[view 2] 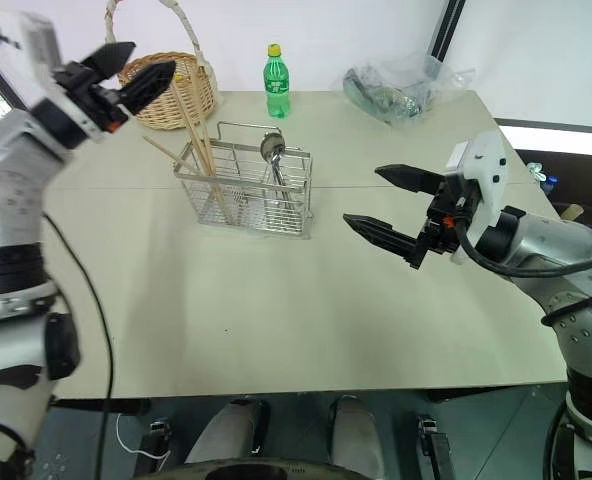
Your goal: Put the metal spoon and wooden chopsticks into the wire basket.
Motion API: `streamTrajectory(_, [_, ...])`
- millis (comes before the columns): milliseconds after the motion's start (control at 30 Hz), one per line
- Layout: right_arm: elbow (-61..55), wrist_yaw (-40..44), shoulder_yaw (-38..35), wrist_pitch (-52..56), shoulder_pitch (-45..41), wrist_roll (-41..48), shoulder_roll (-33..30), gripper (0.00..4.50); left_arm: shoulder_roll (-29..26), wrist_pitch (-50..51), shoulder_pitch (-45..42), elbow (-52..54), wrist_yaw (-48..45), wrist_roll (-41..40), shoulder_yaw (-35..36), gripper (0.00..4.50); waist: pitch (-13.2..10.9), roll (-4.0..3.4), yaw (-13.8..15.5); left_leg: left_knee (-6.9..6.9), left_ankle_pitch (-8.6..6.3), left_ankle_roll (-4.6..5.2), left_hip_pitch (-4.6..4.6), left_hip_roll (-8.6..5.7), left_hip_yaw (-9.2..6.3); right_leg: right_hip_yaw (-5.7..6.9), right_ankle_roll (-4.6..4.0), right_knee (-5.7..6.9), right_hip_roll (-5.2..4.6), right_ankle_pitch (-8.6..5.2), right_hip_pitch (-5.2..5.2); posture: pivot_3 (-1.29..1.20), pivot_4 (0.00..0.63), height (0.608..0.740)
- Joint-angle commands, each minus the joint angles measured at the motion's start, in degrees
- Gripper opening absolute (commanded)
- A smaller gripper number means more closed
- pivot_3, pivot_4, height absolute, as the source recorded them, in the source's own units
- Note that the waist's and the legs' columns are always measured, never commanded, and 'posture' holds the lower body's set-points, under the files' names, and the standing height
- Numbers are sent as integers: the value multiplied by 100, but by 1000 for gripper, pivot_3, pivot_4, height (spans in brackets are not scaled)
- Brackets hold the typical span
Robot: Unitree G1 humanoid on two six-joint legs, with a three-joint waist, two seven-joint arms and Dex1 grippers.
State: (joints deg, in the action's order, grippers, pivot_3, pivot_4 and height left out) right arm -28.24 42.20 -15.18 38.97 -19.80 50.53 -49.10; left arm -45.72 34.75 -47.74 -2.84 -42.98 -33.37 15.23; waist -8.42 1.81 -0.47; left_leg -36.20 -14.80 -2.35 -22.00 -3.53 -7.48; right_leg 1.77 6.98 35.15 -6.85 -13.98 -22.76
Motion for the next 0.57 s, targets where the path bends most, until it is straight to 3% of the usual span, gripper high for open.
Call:
streamTrajectory(33, [214, 286, 89, -221, -258, -168, -3, 4500, -936, 95, 308, 598, -1013, -206, 284, 4415, -2, -4, -21, 4, 0, 0, 2, 0, 0, 0, -1, -3, 0, -1, 1, 0, 150, 674])
streamTrajectory(133, [446, 527, 202, -307, -434, -282, 6, 4500, -1847, 237, 823, 892, -1830, -369, 579, 4415, -7, -10, -29, 6, -1, 0, -1, 2, 2, -2, -3, -6, -2, -2, -2, 0, 150, 674])
streamTrajectory(267, [671, 846, 348, -373, -607, -358, 54, 4500, -2616, 377, 1639, 948, -2426, -368, 1302, 4415, -12, -18, -22, 6, -1, 0, -1, 5, 0, -2, -22, -7, -3, -13, -3, 0, 150, 674])
streamTrajectory(433, [780, 1273, 429, -366, -693, -324, 43, 4500, -2900, 599, 2436, 1341, -2756, -423, 2036, 4415, -18, -28, -10, 8, -1, 1, 1, 7, 1, 0, -28, -7, -3, -17, -3, 0, 150, 674])
streamTrajectory(567, [861, 1385, 488, -360, -807, -379, 107, 4500, -2856, 724, 2682, 1649, -2707, -498, 2213, 4415, -21, -32, -14, 7, -2, 1, -1, 7, 1, 0, -28, -7, -3, -17, -4, 0, 150, 674])
